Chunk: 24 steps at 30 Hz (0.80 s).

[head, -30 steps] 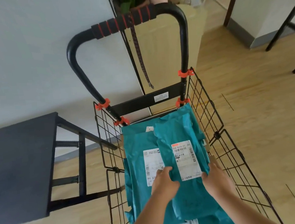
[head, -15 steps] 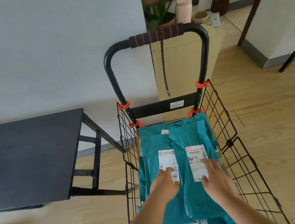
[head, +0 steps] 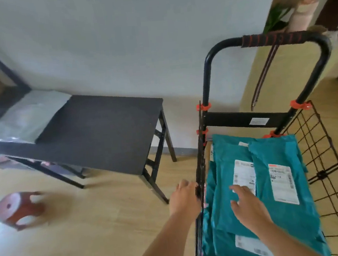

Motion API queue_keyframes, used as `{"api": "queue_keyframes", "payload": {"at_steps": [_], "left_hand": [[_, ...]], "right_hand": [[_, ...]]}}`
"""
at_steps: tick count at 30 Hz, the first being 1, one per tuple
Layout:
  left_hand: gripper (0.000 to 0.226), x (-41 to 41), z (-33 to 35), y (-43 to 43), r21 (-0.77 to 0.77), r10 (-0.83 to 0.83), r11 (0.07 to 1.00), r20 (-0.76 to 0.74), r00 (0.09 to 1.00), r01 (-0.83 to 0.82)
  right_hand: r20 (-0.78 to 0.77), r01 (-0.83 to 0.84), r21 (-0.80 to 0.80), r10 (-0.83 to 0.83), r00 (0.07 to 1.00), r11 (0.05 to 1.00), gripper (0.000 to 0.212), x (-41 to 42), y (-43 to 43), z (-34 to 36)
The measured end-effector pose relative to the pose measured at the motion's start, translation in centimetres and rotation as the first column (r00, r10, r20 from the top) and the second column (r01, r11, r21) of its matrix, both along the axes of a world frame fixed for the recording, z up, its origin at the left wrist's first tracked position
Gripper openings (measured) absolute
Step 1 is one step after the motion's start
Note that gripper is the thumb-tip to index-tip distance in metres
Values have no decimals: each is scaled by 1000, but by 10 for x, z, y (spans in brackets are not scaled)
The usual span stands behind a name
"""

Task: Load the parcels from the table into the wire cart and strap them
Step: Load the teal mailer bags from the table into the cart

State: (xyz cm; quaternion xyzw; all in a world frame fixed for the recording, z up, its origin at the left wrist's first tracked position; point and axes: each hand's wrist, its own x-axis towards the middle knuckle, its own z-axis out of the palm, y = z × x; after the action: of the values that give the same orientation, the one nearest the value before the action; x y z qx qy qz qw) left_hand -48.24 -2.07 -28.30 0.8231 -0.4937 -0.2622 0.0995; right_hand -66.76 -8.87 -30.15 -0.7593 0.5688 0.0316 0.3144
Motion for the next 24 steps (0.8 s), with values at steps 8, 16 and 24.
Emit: {"api": "queue_keyframes", "payload": {"at_steps": [8,16,24], "left_hand": [[50,84,0,112,94,237,969,-100,966,-228],[49,156,-7,223,154,383,919,-136,914,-362],[47,224,-12,312,202,519,846,-95,849,-494]], "right_hand": [[-10,-179,-53,179,984,982,37,89,68,12],[-157,-336,-123,316,936,934,36,185,139,17],[-207,-526,-114,498,842,843,22,275,197,27]]}}
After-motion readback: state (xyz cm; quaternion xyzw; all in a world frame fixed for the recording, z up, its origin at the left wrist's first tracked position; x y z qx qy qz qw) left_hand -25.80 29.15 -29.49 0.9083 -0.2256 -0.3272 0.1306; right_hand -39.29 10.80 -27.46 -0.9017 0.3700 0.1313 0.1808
